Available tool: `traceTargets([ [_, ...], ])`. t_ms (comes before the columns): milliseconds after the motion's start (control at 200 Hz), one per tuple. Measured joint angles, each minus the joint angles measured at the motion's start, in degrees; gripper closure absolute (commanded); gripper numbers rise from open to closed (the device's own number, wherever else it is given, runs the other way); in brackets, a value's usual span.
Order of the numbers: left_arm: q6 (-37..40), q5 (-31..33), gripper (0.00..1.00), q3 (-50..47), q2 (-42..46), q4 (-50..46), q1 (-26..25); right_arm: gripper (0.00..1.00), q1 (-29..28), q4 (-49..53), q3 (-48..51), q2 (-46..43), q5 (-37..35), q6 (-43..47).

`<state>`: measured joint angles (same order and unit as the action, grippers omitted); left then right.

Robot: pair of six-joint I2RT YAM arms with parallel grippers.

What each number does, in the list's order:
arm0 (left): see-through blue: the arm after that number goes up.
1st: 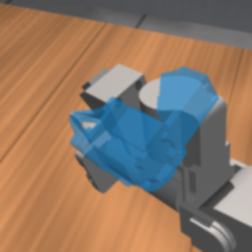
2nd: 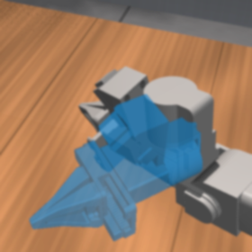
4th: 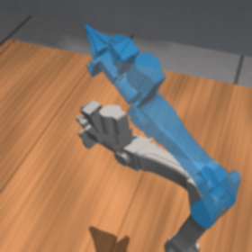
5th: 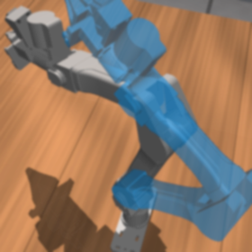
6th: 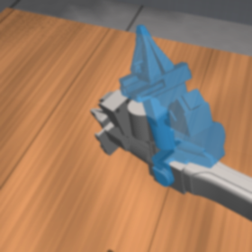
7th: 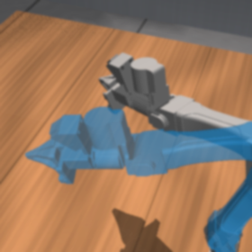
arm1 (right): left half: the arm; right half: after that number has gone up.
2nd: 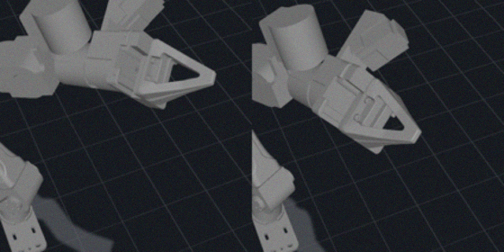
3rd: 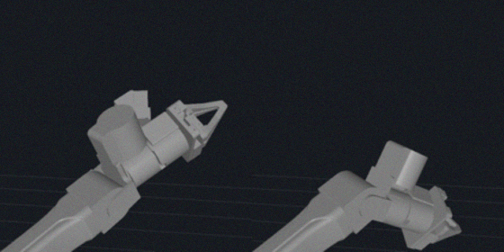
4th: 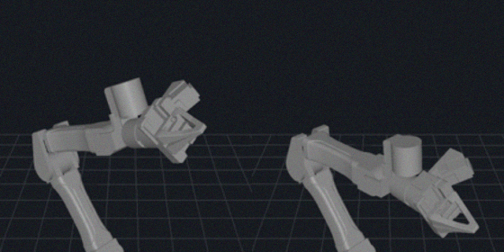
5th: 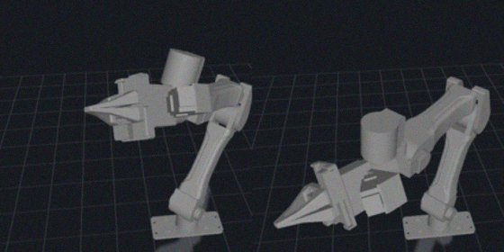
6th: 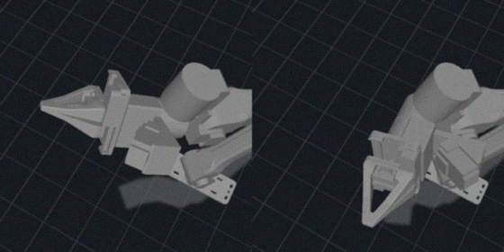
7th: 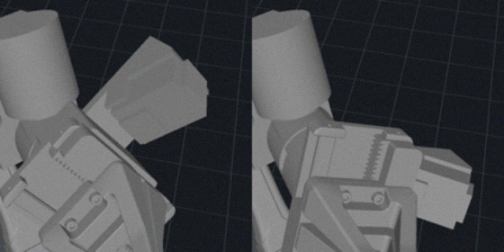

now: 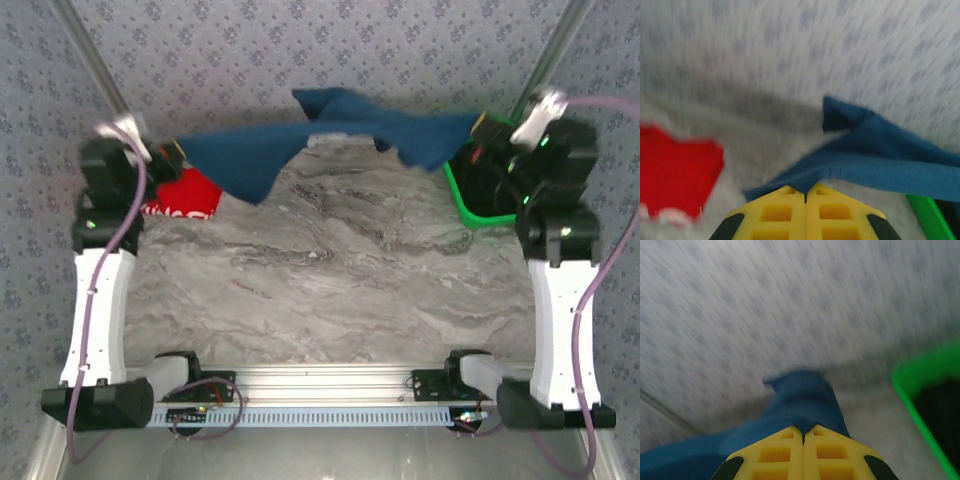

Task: Fold the inside-out t-shirt

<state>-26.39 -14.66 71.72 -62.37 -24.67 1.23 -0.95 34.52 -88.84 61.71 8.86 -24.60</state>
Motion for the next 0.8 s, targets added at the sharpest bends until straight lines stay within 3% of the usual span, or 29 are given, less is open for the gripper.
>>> traceTargets([
  [170,-4.52,-3.96,1.0,-32.17,5.11,1.36,-5.03,1.0,0.22,7.82,31.34,-6.47,0.79,-1.07],
  [295,-8.11,-5.95,1.0,-43.76,9.29,1.55,-9.57,1.0,3.06,11.72,44.68,-7.41,1.62,-2.6],
  [525,-11.67,-6.16,1.0,-48.76,7.8,6.36,-15.23,1.0,7.65,10.21,47.34,-8.02,2.08,-2.89],
  [799,-13.38,-5.95,1.0,-50.51,7.28,6.69,-15.69,0.96,8.28,9.16,47.69,-6.71,0.42,-1.97],
])
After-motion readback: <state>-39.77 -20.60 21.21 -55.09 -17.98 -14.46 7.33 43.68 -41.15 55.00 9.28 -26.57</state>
